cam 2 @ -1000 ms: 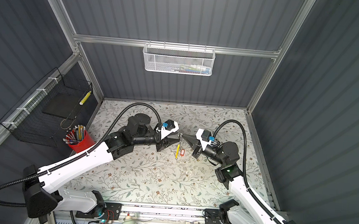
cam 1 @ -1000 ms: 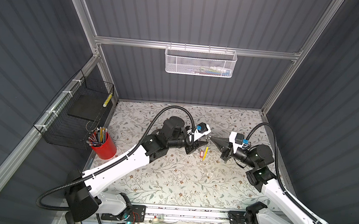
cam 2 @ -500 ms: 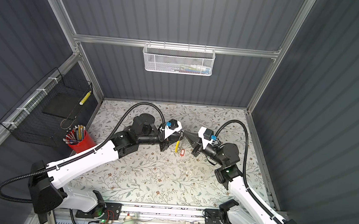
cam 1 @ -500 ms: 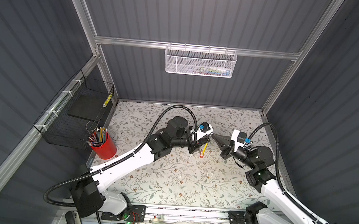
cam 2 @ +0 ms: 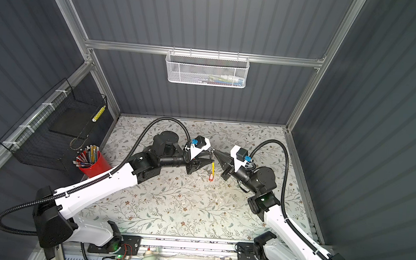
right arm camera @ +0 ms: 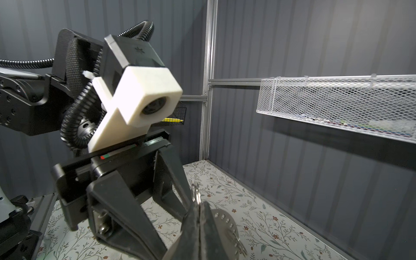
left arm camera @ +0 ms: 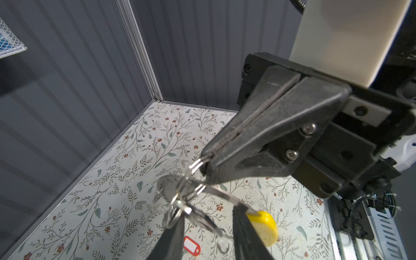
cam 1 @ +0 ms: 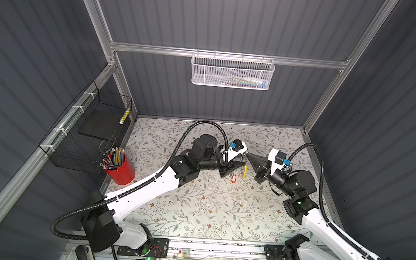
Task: Put the keys on the keyring
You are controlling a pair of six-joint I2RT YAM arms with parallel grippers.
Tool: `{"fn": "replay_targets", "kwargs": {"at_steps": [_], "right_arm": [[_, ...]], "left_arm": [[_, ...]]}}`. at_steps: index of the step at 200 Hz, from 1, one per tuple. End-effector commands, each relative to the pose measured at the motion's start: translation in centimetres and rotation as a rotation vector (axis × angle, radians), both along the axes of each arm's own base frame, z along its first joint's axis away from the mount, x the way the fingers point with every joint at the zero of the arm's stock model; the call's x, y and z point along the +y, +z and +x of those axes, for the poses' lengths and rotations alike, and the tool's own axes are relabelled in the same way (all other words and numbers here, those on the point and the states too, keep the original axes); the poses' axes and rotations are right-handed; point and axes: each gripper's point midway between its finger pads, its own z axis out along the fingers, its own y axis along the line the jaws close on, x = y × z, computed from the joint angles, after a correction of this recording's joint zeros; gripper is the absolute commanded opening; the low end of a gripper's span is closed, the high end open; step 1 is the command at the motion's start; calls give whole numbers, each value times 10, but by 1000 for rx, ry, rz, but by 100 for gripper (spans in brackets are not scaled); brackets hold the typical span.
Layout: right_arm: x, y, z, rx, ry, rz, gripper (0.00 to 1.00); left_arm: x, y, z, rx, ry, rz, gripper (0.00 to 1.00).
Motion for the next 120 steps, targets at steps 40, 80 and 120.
{"fn": "replay_targets", "kwargs": {"at_steps": [40,80,120], "right_arm": [[1,2,-1,-12,-14,21,0],[-4,7,1,-15,-49,44,0],[-8,14,5,2,-73,85,0]], "left_arm": [[-6,10,6,-2,5,-37,17],[-4,6,5,-1,8,-15,8],[-5,2,5,-4,4,-5,0]]}}
